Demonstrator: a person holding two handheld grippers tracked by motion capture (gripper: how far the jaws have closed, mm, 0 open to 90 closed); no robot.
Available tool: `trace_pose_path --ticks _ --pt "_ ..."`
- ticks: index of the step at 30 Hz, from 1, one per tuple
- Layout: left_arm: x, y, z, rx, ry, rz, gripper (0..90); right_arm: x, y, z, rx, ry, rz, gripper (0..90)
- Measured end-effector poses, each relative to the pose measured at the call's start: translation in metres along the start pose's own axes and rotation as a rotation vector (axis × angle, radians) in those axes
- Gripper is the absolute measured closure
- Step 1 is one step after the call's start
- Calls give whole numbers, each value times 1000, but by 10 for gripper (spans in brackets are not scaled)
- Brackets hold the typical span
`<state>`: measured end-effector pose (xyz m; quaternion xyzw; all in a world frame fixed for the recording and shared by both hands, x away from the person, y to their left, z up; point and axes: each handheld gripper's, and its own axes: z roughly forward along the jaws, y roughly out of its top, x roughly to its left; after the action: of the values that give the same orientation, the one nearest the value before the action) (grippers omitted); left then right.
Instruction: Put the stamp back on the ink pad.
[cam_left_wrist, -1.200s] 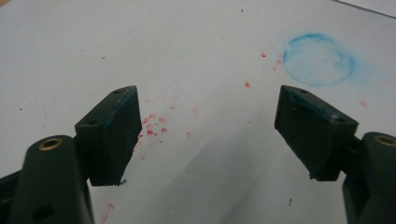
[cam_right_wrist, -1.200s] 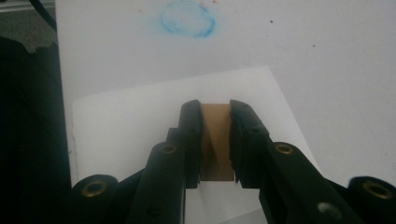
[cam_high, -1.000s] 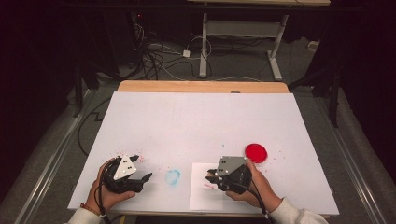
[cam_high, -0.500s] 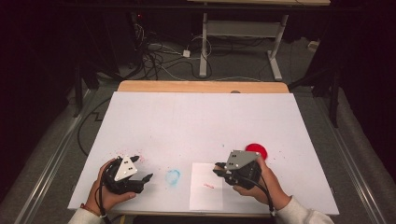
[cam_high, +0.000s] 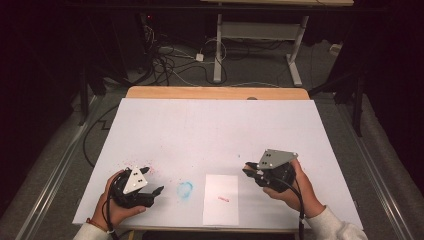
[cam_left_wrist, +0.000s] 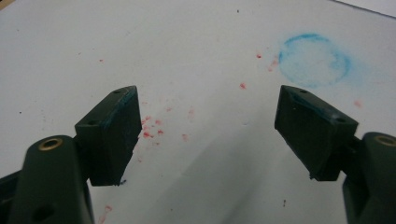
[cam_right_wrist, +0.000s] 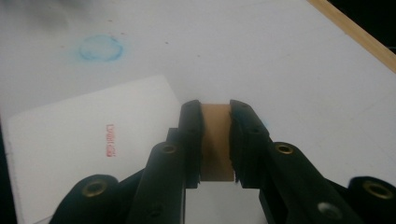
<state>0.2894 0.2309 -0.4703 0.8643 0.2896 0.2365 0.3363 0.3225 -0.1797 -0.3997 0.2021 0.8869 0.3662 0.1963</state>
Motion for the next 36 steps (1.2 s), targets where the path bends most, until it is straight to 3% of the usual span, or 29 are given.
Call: trace_pose_path --ticks 16,21,26,36 --pt "-1 0 0 3 2 3 220 -44 -26 -3 70 -137 96 763" --pt "0 0 0 7 1 6 220 -55 -34 0 109 -160 127 763" --pt "0 0 0 8 1 6 220 -62 -41 3 147 -163 161 762" --pt "-1 0 0 17 -7 0 220 -67 -51 16 219 -139 185 761"
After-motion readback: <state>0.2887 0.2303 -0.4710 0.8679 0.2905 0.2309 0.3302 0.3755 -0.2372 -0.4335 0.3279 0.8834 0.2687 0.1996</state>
